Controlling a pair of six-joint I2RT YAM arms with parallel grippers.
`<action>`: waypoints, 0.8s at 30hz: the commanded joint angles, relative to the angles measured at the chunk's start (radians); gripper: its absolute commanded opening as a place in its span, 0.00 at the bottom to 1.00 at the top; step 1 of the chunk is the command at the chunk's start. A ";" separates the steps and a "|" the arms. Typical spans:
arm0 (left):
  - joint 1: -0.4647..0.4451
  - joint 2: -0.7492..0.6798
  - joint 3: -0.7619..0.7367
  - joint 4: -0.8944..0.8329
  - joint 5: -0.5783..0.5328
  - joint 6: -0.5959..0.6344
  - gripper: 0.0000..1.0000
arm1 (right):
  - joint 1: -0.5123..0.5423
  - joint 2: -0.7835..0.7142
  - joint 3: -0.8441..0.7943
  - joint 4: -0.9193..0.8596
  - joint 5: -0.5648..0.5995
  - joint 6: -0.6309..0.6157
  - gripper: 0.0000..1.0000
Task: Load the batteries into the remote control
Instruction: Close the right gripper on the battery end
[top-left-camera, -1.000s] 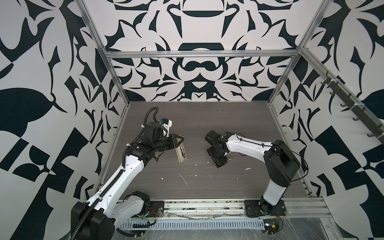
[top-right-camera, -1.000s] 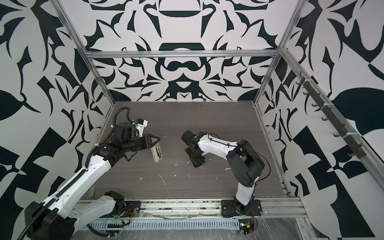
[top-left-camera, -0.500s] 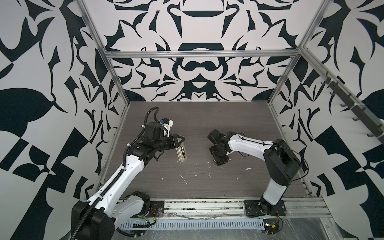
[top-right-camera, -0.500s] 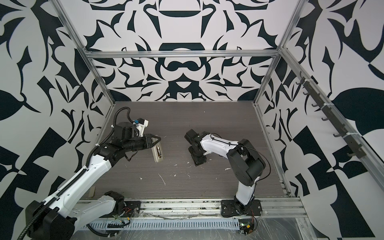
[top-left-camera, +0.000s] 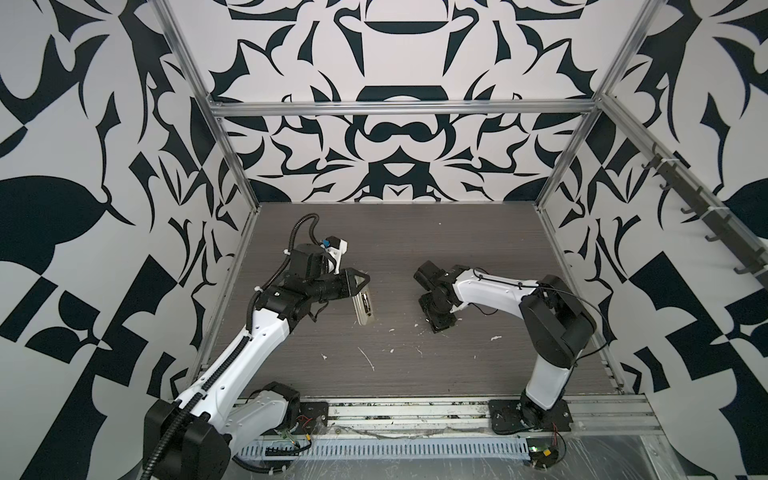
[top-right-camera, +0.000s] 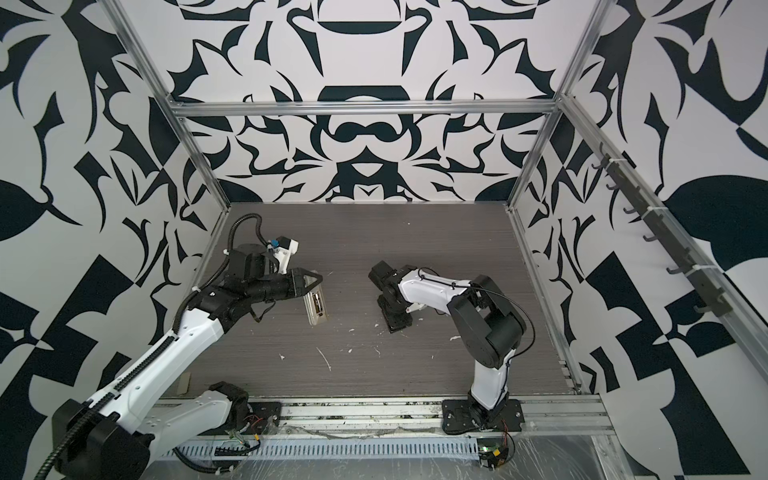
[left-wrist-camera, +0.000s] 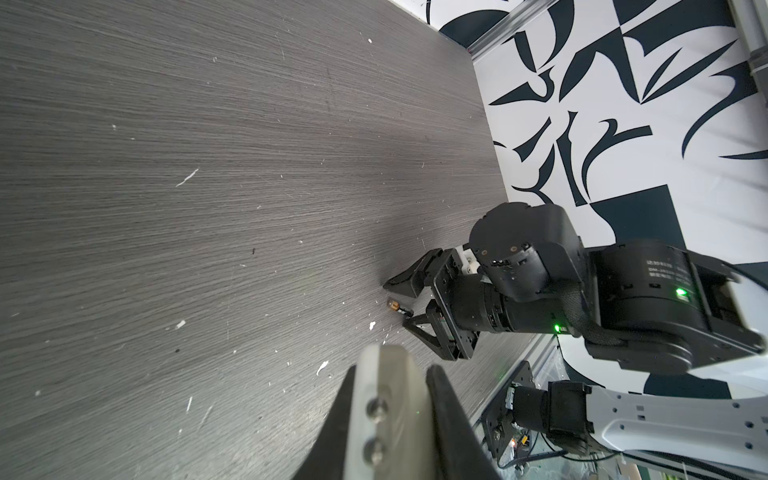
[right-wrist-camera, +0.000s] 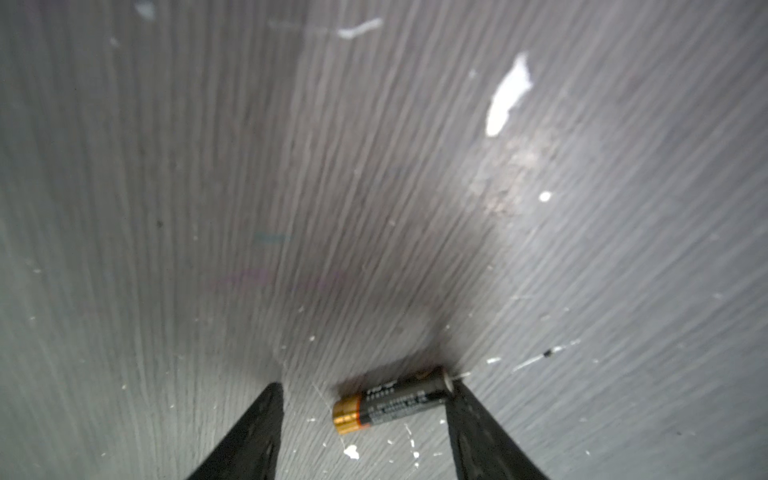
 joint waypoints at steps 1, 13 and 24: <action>0.003 0.011 0.011 0.018 0.024 0.019 0.00 | 0.001 -0.014 -0.031 -0.018 0.032 0.020 0.61; 0.003 0.013 0.001 0.028 0.015 0.020 0.00 | 0.003 -0.028 -0.135 0.030 0.022 0.035 0.41; 0.003 0.043 0.015 0.043 0.000 0.014 0.00 | 0.001 -0.025 -0.170 0.055 0.005 -0.014 0.25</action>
